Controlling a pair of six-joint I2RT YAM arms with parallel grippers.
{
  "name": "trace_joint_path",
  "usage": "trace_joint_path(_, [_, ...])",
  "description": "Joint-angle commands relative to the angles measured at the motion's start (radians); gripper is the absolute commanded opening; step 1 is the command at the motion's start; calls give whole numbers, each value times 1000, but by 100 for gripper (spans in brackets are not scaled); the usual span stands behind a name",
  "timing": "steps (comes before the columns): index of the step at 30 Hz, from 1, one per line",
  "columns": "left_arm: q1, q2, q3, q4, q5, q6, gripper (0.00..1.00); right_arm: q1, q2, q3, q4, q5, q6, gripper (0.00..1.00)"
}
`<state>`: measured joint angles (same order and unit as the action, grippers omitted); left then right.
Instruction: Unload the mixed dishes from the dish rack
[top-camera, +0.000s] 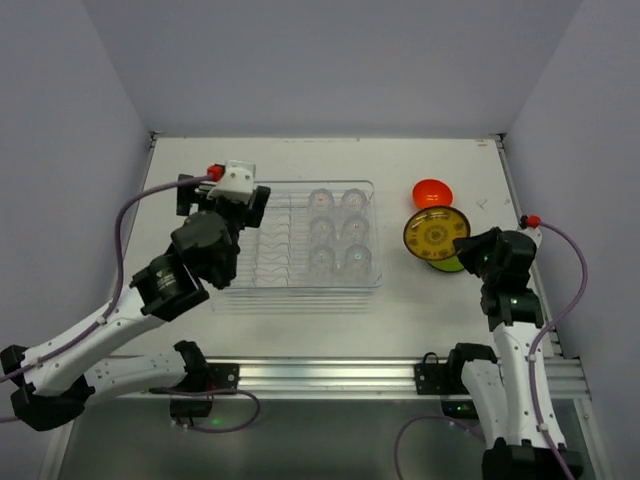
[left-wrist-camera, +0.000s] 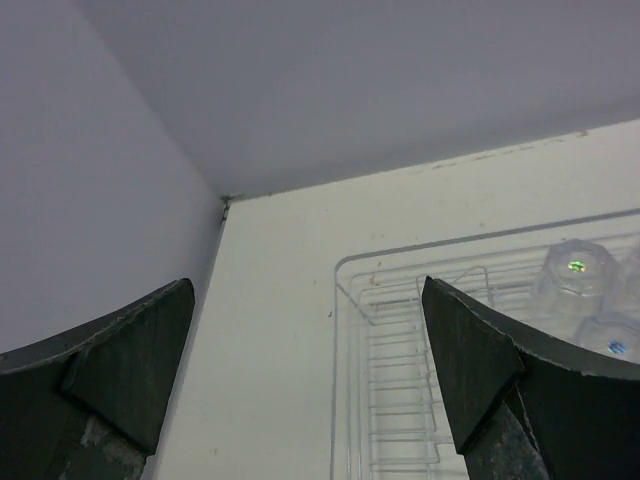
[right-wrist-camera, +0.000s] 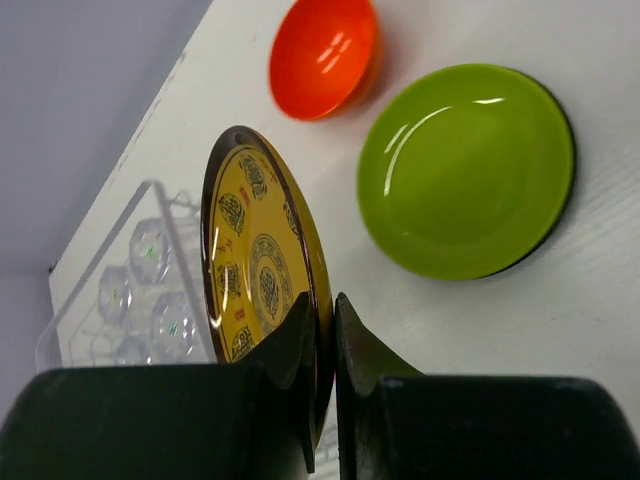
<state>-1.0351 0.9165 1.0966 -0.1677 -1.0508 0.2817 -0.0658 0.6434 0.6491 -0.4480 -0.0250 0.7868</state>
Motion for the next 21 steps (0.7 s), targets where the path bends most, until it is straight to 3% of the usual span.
trace_joint_path(1, [173,-10,74,-141,68,-226,100,-151,44,-69,211,31,100,0])
trace_joint_path(2, [254,-10,89,-177,112,-316,100,-184,65,-80,229,24,106,0])
trace_joint_path(5, [367,24,140,-305,282,-400,100,-288,175,-106,291,-36,109,0])
trace_joint_path(11, [372,44,111,-470,484,-490,100,-318,314,-109,373,-78,74,0])
trace_joint_path(18, [372,-171,-212,-340,531,-477,100,-318,393,-146,428,-128,15,0])
trace_joint_path(21, [372,-220,-241,-319,552,-484,100,-319,426,-129,433,-144,8,1])
